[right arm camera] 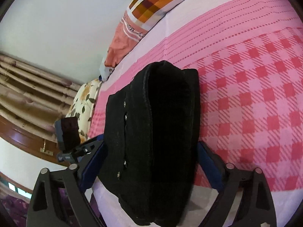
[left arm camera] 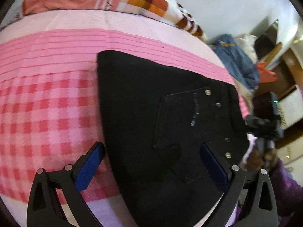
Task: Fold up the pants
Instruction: 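Grasp the folded black pants edge with the right gripper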
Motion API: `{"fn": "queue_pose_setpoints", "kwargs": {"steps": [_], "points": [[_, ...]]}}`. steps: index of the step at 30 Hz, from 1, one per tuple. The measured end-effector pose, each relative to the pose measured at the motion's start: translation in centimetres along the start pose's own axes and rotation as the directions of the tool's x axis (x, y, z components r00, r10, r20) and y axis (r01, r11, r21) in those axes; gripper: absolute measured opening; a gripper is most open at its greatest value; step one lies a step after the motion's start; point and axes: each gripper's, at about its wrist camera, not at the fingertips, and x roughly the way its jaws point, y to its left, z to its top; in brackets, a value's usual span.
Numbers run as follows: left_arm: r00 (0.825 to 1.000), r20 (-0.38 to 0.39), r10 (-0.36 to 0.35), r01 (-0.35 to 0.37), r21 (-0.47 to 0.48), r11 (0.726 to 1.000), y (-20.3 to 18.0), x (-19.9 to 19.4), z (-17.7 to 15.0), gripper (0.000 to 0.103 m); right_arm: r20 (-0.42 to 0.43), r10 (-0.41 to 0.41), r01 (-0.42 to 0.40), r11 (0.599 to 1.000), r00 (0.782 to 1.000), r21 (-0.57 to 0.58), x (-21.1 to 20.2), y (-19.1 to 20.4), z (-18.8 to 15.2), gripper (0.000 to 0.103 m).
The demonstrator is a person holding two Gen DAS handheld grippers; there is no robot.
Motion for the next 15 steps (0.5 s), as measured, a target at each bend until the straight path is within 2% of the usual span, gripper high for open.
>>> {"fn": "queue_pose_setpoints", "kwargs": {"steps": [4, 8, 10, 12, 15], "points": [[0.999, -0.031, -0.026, 0.027, 0.021, 0.999, 0.0, 0.2, 0.6, 0.100, -0.050, 0.003, -0.003, 1.000, 0.999, -0.006, 0.1, -0.5, 0.6, 0.080], [0.997, -0.056, 0.046, -0.041, 0.087, 0.995, -0.8, 0.4, 0.8, 0.100, -0.111, 0.012, -0.011, 1.000, 0.994, 0.010, 0.0, -1.0, 1.1, 0.079], [0.996, -0.055, 0.066, -0.063, 0.068, 0.996, -0.4, 0.2, 1.1, 0.100, -0.119, 0.017, -0.013, 1.000, 0.993, 0.028, 0.1, -1.3, 1.5, 0.079], [0.999, -0.047, 0.015, -0.015, 0.012, 1.000, 0.6, -0.2, 1.2, 0.100, -0.112, 0.021, -0.015, 0.998, 0.993, 0.056, 0.0, -1.6, 1.5, 0.079], [0.998, -0.053, -0.024, 0.024, -0.006, 1.000, 1.1, -0.1, 1.5, 0.100, -0.116, 0.022, -0.014, 0.998, 0.993, 0.069, -0.1, -1.6, 1.6, 0.080]]}}
